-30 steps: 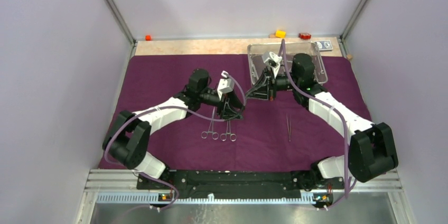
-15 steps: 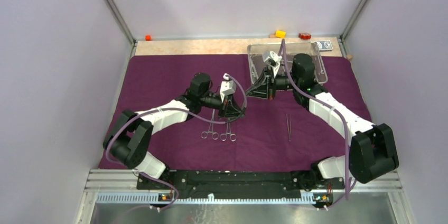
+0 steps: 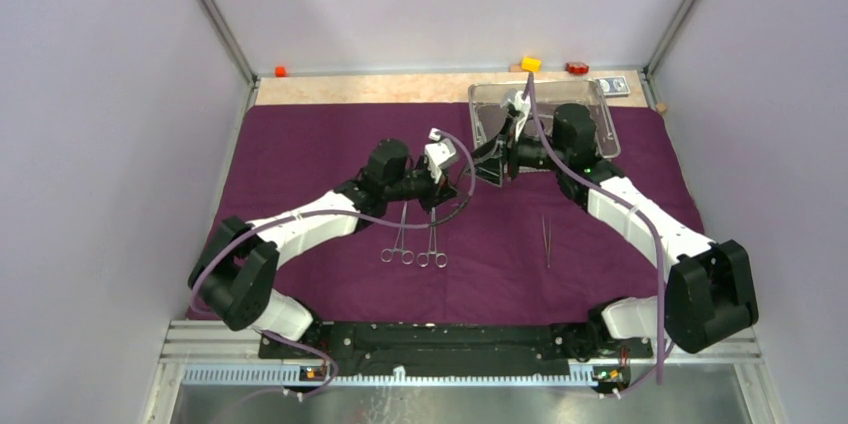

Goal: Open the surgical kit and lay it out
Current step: Place the medical item in the surgical kit.

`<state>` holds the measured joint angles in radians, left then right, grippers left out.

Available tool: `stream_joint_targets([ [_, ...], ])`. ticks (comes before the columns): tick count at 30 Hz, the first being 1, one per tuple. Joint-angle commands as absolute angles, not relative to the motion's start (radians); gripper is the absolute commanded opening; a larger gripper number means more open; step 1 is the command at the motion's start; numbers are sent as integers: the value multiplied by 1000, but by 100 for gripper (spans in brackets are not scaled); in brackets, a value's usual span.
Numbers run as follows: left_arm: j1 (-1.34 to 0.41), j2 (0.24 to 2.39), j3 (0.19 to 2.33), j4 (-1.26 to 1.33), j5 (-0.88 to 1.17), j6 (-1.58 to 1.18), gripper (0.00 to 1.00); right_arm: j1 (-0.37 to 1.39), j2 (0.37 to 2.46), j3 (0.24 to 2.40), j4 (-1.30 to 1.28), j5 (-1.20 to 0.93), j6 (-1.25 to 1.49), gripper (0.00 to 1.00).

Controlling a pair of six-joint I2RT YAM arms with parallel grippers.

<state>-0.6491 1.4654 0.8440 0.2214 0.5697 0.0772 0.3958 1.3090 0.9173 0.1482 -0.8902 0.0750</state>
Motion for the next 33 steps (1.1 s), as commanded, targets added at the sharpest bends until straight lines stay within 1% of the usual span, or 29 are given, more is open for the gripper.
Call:
stream_joint_targets([
  [1,-703,1432,897,164,339,98,0,401,1302,952,164,-793,118,55],
  [7,-743,1445,917,152,210,100,0,402,1333,947,175,-754,163,57],
  [10,-757,1454,927,141,176,104,0,402,1348,953,150,-711,163,56],
  [14,-777,1468,939,136,123,115,0,402,1360,946,147,-704,163,55],
  [23,-811,1496,957,123,46,137,0,402,1385,945,190,-748,181,41],
  [27,-816,1503,961,119,29,139,0,402,1381,946,190,-745,180,37],
  [31,-821,1506,958,118,30,142,0,403,1381,948,172,-728,161,26],
  [33,-823,1506,955,119,29,144,0,403,1382,948,168,-721,153,19],
])
